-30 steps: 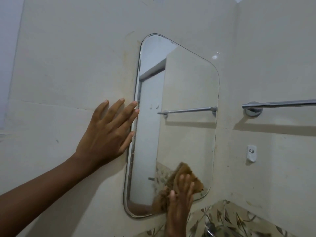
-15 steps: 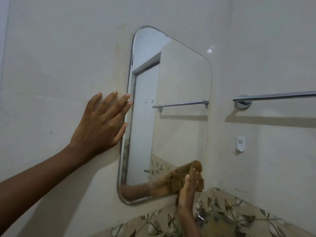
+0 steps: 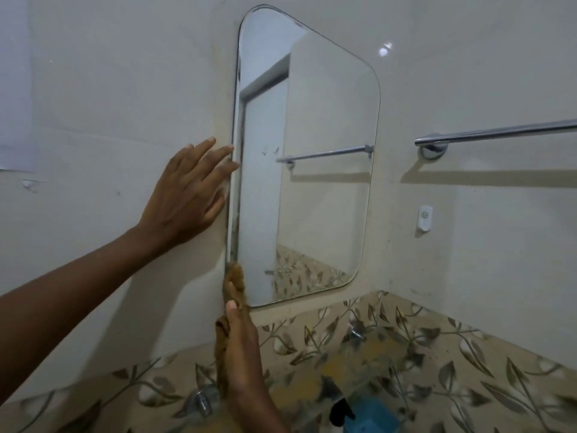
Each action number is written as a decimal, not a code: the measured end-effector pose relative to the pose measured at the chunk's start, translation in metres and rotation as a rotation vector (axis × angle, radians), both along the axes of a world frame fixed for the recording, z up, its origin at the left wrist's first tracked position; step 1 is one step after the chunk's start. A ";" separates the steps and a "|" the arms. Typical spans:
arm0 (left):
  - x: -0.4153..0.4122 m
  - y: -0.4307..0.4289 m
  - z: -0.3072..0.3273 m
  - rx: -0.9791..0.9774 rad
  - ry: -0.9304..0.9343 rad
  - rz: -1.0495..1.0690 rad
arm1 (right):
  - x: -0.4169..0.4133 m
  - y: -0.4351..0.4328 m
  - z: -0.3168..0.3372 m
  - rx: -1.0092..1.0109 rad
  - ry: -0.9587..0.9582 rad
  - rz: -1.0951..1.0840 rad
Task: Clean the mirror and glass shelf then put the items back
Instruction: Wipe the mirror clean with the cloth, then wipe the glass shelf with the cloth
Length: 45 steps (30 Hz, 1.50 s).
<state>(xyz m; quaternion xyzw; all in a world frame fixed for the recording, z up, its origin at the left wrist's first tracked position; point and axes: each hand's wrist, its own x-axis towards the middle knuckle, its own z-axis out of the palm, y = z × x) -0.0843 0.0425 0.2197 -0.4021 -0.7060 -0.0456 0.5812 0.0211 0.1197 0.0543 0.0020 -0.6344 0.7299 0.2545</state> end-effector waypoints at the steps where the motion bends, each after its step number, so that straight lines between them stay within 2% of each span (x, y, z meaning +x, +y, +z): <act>1: 0.004 -0.005 -0.007 0.003 -0.016 -0.067 | -0.003 0.001 -0.004 -0.013 -0.029 0.041; 4: 0.021 -0.029 -0.030 0.010 -0.069 -0.191 | 0.008 0.002 0.004 -0.154 -0.133 0.133; 5: 0.026 -0.037 -0.039 0.025 -0.140 -0.234 | 0.009 0.005 0.003 -0.190 -0.153 0.177; 7: 0.038 -0.054 -0.058 0.102 -0.446 -0.351 | 0.018 0.009 0.006 -0.264 -0.188 0.253; 10: 0.048 -0.072 -0.088 0.244 -1.036 -0.546 | 0.024 0.019 0.007 -0.339 -0.232 0.392; 12: 0.052 -0.080 -0.108 0.306 -1.427 -0.561 | 0.027 0.026 0.008 -0.334 -0.262 0.464; 14: 0.058 -0.084 -0.128 0.279 -1.802 -0.583 | 0.026 0.032 0.007 -0.337 -0.296 0.503; 16: 0.063 -0.082 -0.142 0.288 -1.944 -0.603 | 0.026 0.035 0.009 -0.322 -0.340 0.499; 20: 0.068 -0.080 -0.162 0.465 -1.888 -0.549 | 0.023 0.038 0.000 -0.301 -0.411 0.505; 24: 0.074 -0.081 -0.177 0.506 -1.847 -0.487 | 0.030 0.045 -0.010 -0.233 -0.426 0.535; 28: 0.079 -0.086 -0.195 0.554 -1.869 -0.448 | 0.033 0.050 -0.023 0.077 -0.405 0.408; 32: 0.075 -0.103 -0.212 0.646 -1.918 -0.413 | 0.028 0.044 -0.032 0.277 -0.432 0.364; 34: 0.075 -0.108 -0.218 0.631 -1.901 -0.362 | 0.023 0.037 -0.035 0.469 -0.429 0.302; 38: 0.071 -0.115 -0.230 0.530 -1.588 -0.127 | 0.008 0.030 -0.049 0.882 -0.329 0.119; 43: 0.066 -0.125 -0.253 0.441 -1.351 0.026 | -0.002 0.033 -0.073 1.032 -0.339 0.014; 45: 0.068 -0.128 -0.256 0.466 -1.296 0.016 | -0.003 0.034 -0.080 1.130 -0.248 -0.075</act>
